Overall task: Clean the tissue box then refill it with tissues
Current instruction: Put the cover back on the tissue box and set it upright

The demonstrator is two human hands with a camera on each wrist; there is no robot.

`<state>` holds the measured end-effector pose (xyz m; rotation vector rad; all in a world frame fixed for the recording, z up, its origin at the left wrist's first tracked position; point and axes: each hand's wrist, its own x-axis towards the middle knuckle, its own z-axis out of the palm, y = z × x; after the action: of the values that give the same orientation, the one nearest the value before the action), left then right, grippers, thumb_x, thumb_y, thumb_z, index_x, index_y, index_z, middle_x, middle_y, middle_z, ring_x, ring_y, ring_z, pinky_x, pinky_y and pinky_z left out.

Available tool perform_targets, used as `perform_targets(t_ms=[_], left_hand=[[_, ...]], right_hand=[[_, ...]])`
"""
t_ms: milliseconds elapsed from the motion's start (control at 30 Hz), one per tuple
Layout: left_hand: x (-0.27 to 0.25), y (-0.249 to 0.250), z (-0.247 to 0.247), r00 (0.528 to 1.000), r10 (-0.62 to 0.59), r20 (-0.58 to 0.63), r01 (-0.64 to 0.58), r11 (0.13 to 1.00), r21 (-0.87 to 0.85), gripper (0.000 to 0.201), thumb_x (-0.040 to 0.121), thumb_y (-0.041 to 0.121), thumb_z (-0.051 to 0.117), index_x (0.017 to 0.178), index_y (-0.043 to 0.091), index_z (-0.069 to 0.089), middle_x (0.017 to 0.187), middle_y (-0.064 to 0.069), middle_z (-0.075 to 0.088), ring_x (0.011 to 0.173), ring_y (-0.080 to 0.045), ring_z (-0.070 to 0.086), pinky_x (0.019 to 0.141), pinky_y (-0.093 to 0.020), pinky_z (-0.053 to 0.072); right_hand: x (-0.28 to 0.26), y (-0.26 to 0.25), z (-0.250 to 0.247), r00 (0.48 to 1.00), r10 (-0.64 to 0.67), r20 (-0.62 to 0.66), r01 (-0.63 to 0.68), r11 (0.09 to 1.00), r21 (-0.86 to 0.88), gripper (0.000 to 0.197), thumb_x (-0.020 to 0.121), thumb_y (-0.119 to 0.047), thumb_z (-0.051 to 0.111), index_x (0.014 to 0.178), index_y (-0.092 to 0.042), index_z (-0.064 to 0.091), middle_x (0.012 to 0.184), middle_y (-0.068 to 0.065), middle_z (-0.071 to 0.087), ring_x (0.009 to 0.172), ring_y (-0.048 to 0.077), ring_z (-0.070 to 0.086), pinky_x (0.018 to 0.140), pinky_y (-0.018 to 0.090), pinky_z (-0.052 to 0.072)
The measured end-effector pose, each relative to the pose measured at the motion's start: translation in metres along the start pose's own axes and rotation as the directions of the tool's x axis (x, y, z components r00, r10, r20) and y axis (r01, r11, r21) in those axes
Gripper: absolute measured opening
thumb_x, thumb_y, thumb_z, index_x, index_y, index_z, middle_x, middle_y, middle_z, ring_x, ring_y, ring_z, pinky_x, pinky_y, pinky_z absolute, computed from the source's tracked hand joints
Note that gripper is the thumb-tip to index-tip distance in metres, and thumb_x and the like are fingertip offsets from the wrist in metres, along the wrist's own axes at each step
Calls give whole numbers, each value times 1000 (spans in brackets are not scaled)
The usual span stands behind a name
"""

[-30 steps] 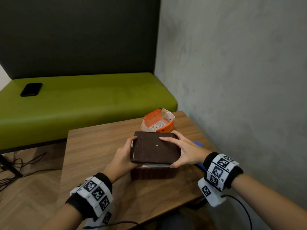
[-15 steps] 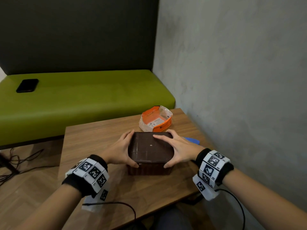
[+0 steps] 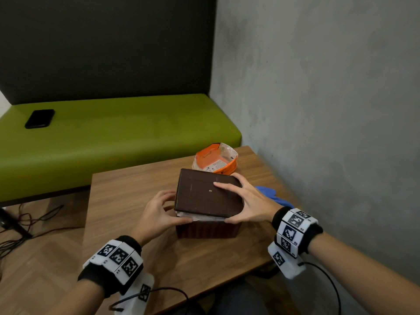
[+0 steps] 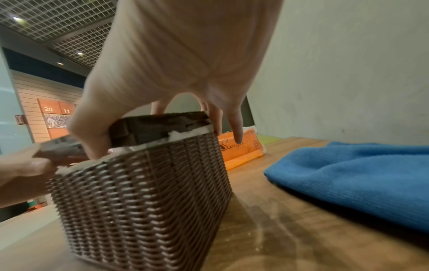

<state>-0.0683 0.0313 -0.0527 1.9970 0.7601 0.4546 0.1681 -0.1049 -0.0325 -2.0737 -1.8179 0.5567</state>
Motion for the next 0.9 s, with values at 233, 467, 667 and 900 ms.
perform_targets(t_ms=[233, 467, 667, 900], left_hand=[[3, -7, 5, 991, 131, 26, -134, 981, 141, 111, 40, 90, 53, 125, 18, 57, 127, 17, 37, 120, -3, 38, 104, -25, 34], [4, -18, -1, 980, 199, -1, -198, 976, 94, 82, 49, 81, 61, 106, 22, 53, 112, 14, 55, 104, 5, 55, 94, -15, 49], [15, -10, 0, 974, 182, 135, -200, 970, 135, 123, 34, 84, 63, 134, 21, 26, 133, 7, 31, 125, -8, 35, 105, -23, 34], [41, 6, -3, 932, 53, 358, -175, 932, 318, 149, 23, 91, 54, 148, 27, 6, 154, -1, 6, 143, -21, 12, 113, -33, 24]], right_hand=[[-2, 1, 0, 1000, -2, 21, 3, 999, -37, 89, 64, -49, 78, 135, -56, 24, 150, 2, 6, 134, 26, 30, 109, 37, 36], [-2, -4, 0, 999, -13, 39, 15, 998, -62, 89, 66, -50, 77, 137, -53, 24, 150, 2, 10, 132, 25, 32, 106, 31, 34], [-2, -4, 2, 999, 3, 40, -2, 999, -38, 87, 66, -47, 79, 136, -51, 28, 149, 2, 7, 131, 25, 32, 102, 23, 32], [-3, -5, -3, 996, -13, 94, 16, 1000, -23, 87, 67, -48, 78, 138, -43, 27, 143, 0, 8, 125, 25, 35, 97, 20, 36]])
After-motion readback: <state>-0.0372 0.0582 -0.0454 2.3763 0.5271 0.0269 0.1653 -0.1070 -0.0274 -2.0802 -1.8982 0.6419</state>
